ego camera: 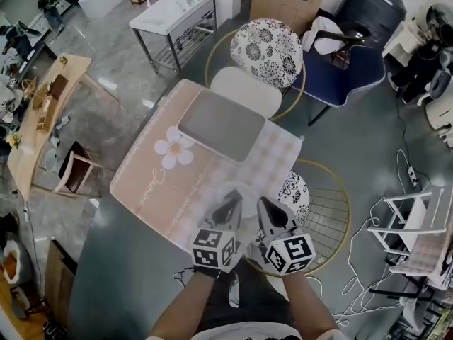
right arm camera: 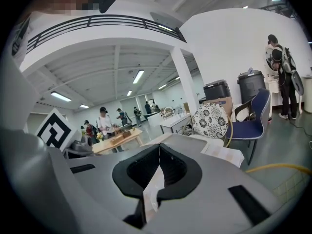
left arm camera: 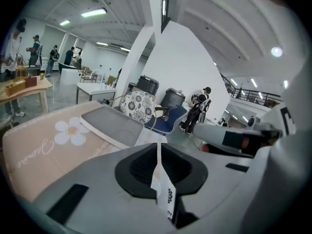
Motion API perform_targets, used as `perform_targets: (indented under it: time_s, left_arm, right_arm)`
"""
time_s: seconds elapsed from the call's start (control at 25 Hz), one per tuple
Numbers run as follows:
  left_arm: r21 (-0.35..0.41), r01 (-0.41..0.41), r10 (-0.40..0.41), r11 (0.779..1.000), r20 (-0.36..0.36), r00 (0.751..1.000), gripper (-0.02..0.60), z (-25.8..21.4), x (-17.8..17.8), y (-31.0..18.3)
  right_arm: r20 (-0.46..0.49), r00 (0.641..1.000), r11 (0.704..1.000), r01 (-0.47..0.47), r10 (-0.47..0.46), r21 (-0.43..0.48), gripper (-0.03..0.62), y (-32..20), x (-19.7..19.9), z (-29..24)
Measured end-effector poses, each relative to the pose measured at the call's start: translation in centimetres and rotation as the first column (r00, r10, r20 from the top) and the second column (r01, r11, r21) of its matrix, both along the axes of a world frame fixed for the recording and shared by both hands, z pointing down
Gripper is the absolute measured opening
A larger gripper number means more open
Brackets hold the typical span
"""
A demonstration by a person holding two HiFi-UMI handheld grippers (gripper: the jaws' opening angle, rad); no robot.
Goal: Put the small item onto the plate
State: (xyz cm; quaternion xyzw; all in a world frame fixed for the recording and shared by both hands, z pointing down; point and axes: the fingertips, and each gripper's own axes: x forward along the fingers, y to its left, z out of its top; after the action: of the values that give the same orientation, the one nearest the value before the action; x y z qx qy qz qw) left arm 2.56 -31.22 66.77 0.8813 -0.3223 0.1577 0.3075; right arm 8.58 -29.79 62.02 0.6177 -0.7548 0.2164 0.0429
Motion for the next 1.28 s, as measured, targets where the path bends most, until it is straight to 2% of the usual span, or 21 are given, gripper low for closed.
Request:
perform_targets:
  time_s: [0.08, 0.28, 0.76, 0.96, 1.28]
  left_arm:
    - [0.039, 0.013, -0.012, 0.999, -0.014, 1.0, 0.015, -3.4, -0.2, -0.1]
    - [0.139, 0.023, -0.018, 0.99, -0.037, 0.999, 0.005, -11.0, -0.3, 0.3]
    - [0.25, 0.051, -0.022, 0.967, -0.118, 0.993, 0.005, -23.5, -1.2, 1.5]
    - [0.278, 0.056, -0.011, 0.959, -0.161, 0.987, 0.005, -26.8, -1.1, 1.6]
    - [0.307, 0.078, -0.025, 0.949, -0.172, 0.985, 0.005, -28.5, -2.0, 0.9]
  right_arm:
    - [-0.008, 1.0, 1.0, 0.006, -0.006, 0.005, 0.014, 0.1, -0.2, -2.0]
    - [-0.035, 0.998, 0.998, 0.047, -0.045, 0.036, 0.014, 0.0, -1.0, -6.7]
    - [-0.061, 0.993, 0.986, 0.105, -0.097, 0.129, 0.014, -0.4, -2.4, -18.8]
    - [-0.117, 0.987, 0.975, 0.127, -0.107, 0.182, 0.014, -0.5, -2.6, -22.1]
    - [-0.119, 0.985, 0.963, 0.148, -0.124, 0.225, 0.013, -1.2, -3.4, -24.4]
